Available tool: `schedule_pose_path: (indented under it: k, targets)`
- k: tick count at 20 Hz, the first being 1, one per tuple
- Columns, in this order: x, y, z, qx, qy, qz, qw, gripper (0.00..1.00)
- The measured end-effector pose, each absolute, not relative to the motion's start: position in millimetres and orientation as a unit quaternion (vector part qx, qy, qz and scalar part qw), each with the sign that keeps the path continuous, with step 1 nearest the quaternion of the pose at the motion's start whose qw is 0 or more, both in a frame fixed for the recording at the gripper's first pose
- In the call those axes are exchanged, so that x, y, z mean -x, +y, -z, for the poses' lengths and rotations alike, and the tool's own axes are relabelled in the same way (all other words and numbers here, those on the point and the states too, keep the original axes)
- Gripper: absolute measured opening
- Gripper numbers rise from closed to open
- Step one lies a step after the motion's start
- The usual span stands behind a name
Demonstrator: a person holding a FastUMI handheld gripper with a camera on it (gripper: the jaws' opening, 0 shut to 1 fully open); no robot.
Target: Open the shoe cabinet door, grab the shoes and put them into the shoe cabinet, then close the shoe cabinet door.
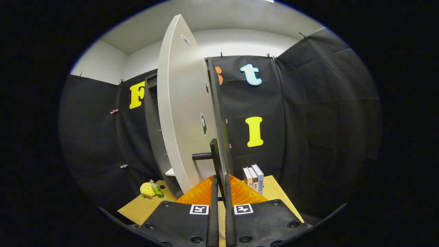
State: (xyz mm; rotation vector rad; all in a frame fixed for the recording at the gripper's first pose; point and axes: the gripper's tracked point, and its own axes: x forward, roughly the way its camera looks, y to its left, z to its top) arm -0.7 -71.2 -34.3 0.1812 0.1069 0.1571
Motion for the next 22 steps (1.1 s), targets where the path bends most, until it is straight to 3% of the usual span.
schedule_pose_path:
  k: [13, 15, 21, 22]
  targets:
    - [41.5, -79.8, 35.3, -0.082, 0.040, -0.030, 0.995, 0.07]
    - [57.1, -62.1, 35.8, -0.082, 0.038, -0.055, 0.994, 0.13]
    - [83.4, -8.0, 91.3, -0.065, 0.116, -0.079, 0.988, 0.86]
    - [86.3, 3.3, 104.6, -0.067, 0.131, -0.084, 0.986, 0.87]
